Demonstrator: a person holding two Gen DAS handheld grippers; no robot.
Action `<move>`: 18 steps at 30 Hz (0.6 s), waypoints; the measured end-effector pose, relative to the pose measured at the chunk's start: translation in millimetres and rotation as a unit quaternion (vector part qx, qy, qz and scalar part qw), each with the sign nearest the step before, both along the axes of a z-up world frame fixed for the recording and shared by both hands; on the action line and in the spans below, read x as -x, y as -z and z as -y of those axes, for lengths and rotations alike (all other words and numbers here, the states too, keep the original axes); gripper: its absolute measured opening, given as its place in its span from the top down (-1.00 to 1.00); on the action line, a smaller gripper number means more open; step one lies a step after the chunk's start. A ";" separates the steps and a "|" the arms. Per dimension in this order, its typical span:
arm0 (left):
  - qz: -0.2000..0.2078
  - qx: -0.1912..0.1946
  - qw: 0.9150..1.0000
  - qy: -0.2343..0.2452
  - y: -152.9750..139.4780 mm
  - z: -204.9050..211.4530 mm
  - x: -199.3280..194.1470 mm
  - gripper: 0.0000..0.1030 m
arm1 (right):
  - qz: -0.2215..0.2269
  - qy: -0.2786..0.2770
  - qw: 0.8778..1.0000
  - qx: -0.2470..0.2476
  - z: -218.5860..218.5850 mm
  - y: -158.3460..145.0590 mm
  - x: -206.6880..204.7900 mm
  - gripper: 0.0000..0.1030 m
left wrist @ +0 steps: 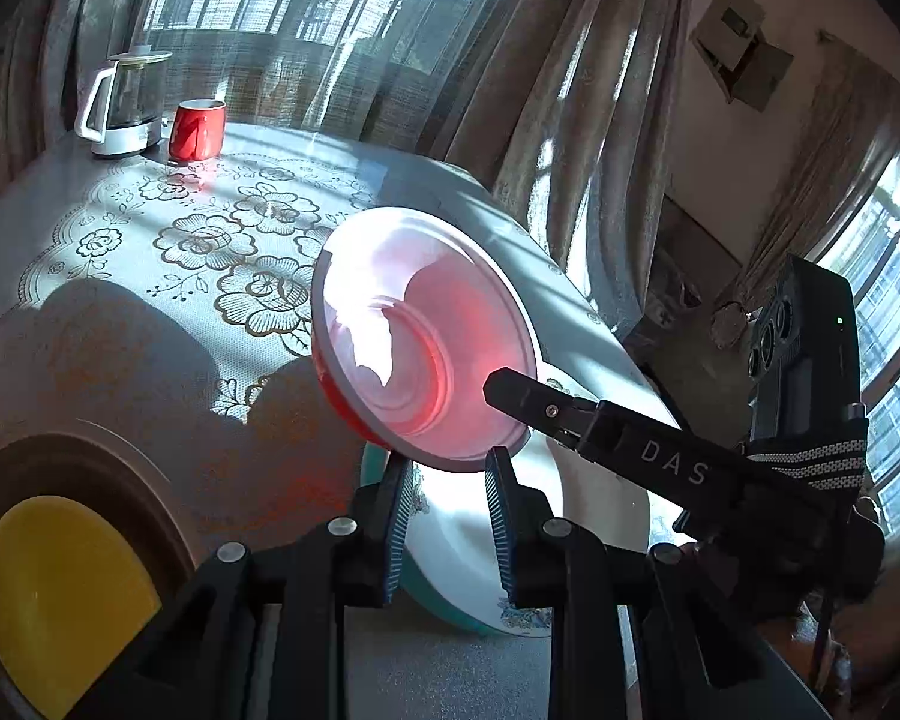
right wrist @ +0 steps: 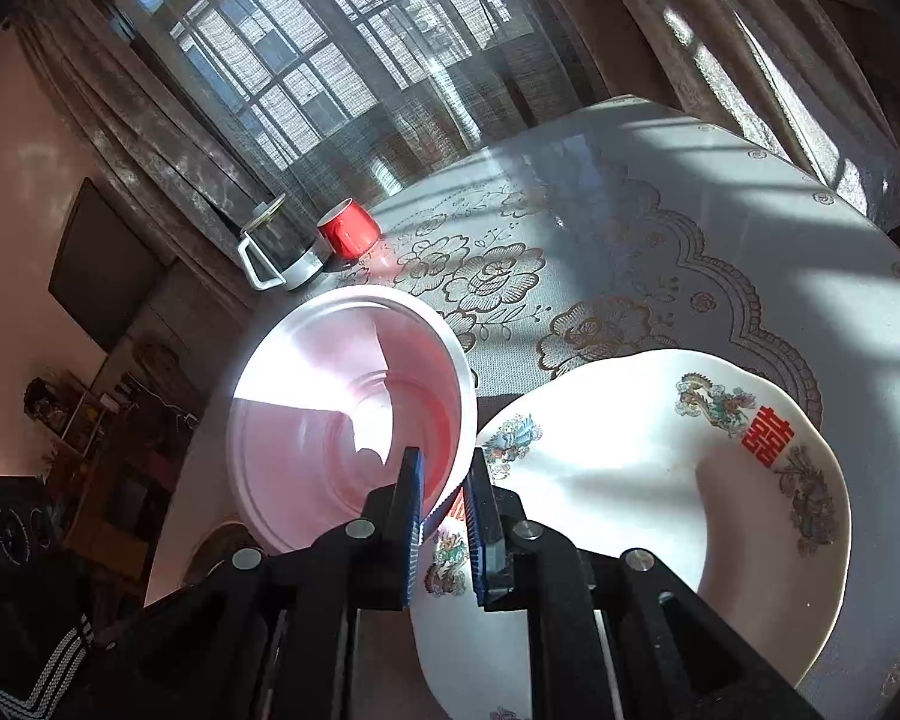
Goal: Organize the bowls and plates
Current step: 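Lift the red bowl with both grippers and carry it over the steel basin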
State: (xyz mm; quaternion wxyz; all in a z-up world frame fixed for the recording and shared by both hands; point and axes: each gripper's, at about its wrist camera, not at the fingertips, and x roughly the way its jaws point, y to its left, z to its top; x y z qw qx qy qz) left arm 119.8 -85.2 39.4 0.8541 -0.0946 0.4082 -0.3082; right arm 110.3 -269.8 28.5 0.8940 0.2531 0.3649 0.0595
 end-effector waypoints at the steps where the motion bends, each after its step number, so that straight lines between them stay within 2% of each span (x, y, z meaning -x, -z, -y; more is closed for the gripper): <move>1: 0.000 0.001 1.000 -0.002 0.2 -2.6 1.7 0.52 | 0.000 -0.002 1.000 -0.001 -1.9 0.4 1.3 0.75; 10: -0.004 0.017 0.999 -0.027 4.7 -31.5 9.9 0.52 | -0.001 -0.022 1.000 0.001 -22.9 3.9 8.6 0.75; 18: -0.014 0.038 0.997 -0.073 7.4 -65.9 12.2 0.52 | -0.006 -0.045 0.999 0.006 -40.5 6.3 16.0 0.75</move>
